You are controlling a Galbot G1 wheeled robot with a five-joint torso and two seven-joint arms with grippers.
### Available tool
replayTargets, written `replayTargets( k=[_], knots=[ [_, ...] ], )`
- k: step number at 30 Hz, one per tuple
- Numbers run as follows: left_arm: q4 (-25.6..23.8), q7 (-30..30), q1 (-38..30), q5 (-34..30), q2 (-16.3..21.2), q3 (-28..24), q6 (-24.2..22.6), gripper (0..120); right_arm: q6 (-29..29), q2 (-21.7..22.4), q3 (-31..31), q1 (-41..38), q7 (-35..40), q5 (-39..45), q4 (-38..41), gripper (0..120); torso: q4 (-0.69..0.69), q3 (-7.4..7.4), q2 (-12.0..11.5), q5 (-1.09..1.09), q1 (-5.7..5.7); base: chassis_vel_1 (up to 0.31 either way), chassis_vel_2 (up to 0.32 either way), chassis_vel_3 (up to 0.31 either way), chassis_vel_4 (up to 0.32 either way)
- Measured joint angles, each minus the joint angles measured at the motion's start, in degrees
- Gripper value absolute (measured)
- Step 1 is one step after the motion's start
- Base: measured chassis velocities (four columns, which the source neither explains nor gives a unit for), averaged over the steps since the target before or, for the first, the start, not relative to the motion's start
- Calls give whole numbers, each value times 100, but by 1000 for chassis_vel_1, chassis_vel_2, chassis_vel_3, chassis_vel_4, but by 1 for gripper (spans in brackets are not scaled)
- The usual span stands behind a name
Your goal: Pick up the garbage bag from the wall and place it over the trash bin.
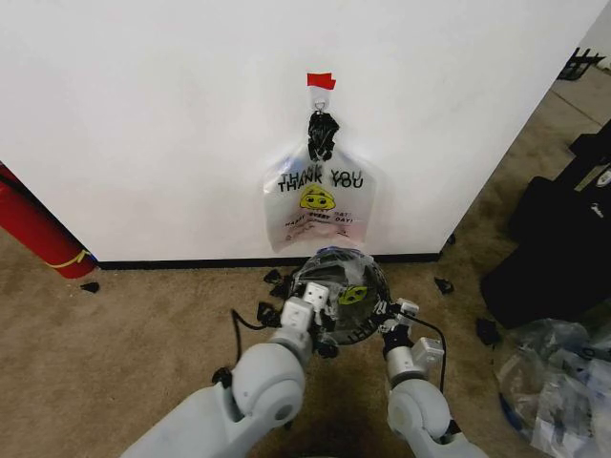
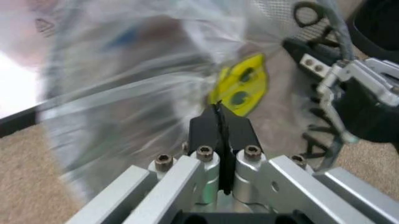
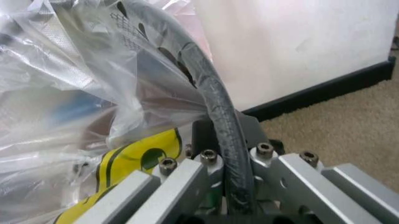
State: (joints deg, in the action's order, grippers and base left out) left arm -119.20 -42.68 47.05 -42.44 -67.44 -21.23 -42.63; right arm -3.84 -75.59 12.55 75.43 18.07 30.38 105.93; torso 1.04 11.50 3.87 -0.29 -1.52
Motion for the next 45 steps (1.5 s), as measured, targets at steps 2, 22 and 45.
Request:
replayTargets(
  k=[2, 22, 45],
  knots=[
    [176, -52, -183, -49, -82, -124, 3, 0, -2, -5, -2, -6, -18, -7, 0, 0, 0, 0, 0, 0, 0, 0, 0, 0, 0],
    [1752, -59, -1162, 410, -406, -677, 39, 0, -6, 2, -65, 218, -193, 28, 354, 0, 0, 0, 0, 0, 0, 0, 0, 0, 0],
    [3228, 264, -1429, 1223, -928, -648, 278, 0, 116, 248, -57, 634, -154, 331, 965, 0, 0, 0, 0, 0, 0, 0, 0, 0, 0]
  ],
)
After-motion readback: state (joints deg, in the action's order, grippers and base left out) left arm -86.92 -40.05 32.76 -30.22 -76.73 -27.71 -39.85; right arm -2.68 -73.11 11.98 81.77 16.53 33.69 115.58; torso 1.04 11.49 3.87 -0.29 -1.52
